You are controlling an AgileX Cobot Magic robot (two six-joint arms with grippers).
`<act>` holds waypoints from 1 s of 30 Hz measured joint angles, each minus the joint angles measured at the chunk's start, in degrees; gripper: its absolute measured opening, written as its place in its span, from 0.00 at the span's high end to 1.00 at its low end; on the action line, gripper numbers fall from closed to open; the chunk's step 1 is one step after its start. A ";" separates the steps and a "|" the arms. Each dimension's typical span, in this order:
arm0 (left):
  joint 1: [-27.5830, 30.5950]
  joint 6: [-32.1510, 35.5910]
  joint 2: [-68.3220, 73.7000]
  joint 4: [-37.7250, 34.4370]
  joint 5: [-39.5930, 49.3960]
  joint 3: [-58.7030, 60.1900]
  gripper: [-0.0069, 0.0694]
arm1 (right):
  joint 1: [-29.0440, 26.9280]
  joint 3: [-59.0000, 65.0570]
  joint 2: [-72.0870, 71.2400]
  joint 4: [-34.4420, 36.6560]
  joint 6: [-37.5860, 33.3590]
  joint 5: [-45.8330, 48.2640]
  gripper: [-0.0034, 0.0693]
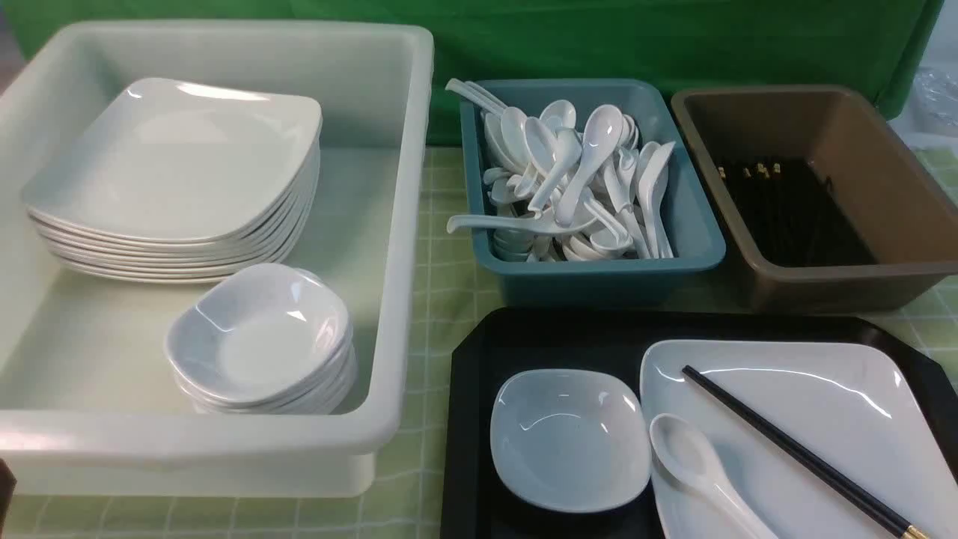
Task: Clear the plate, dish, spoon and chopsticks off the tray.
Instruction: Use the right arm to grab a pair of chopsticks from the plate
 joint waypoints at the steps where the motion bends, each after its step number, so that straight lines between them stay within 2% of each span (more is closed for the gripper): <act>1: 0.00 0.00 0.00 0.00 0.00 0.00 0.89 | 0.00 0.00 0.00 0.00 0.00 0.00 0.62; 22: 0.00 -0.06 0.00 -0.35 -0.60 0.00 0.89 | 0.00 0.00 0.00 0.00 0.00 0.00 0.62; 24: 0.00 -0.12 0.00 -2.91 -1.42 0.00 0.89 | 0.00 0.00 0.00 0.00 0.00 0.00 0.62; 26: 0.00 -1.36 0.00 -12.81 -4.14 0.00 0.89 | 0.00 0.00 0.00 0.00 0.00 0.00 0.62; 27: 0.00 -1.56 0.00 -13.83 -4.38 0.00 0.89 | 0.00 0.00 0.00 0.00 0.00 0.00 0.62; 28: 0.00 -2.27 0.00 -24.32 -6.75 0.00 0.89 | 0.00 0.00 0.00 0.00 0.00 0.00 0.62; 30: 0.00 -2.82 0.00 -32.27 -9.87 0.00 0.89 | 0.00 0.00 0.00 0.00 0.00 0.00 0.62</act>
